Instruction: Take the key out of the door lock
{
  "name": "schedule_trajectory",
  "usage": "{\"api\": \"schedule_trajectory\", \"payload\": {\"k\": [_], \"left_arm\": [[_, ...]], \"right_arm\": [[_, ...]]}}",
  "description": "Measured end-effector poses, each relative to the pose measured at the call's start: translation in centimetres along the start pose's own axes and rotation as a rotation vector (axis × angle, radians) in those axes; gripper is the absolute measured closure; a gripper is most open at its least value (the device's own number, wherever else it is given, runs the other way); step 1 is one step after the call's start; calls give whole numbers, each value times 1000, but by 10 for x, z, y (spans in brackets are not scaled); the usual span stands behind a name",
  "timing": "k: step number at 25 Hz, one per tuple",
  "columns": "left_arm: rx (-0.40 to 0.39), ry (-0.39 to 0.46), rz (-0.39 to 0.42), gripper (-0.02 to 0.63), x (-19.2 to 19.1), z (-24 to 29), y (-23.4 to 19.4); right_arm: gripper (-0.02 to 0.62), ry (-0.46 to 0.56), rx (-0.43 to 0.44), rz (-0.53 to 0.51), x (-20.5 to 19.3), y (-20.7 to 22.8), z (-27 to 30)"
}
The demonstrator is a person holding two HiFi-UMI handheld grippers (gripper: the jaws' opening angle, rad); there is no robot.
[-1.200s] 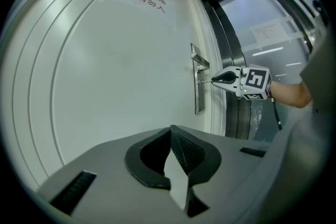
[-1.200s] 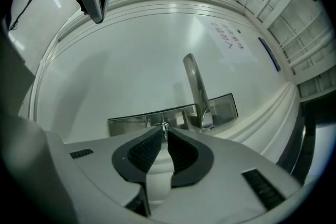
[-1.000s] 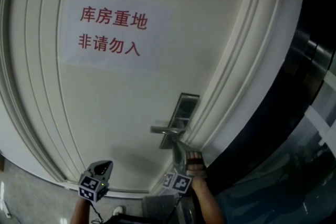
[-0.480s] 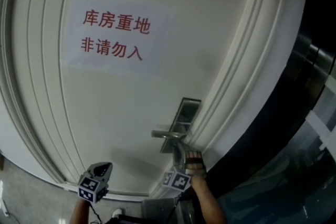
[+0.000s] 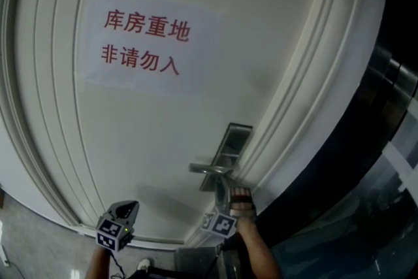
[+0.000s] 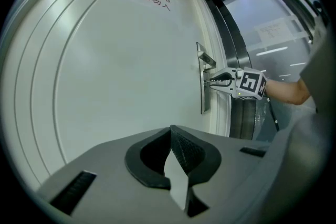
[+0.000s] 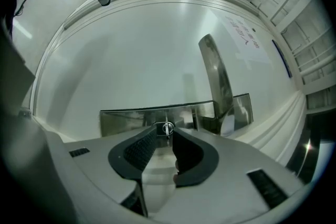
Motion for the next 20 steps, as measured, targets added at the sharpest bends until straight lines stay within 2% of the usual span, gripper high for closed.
{"api": "schedule_trajectory", "payload": {"k": [4, 7, 20], "left_arm": [[1, 0, -2, 598, 0, 0, 0], [4, -2, -3, 597, 0, 0, -1], [23, 1, -12, 598, -3, -7, -6]], "right_arm": [[496, -5, -12, -29, -1, 1, 0], [540, 4, -38, -33, 1, 5, 0], [569, -7, -61, -65, 2, 5, -1]]}}
Point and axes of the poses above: the fingertips, and each gripper's own axes: z forward along the fingers, y to its right, x out of its top, the point moved 2 cm from there along -z, backward along the fingers, and after that the axes turned 13 degrees about z, right-handed, at the moved point
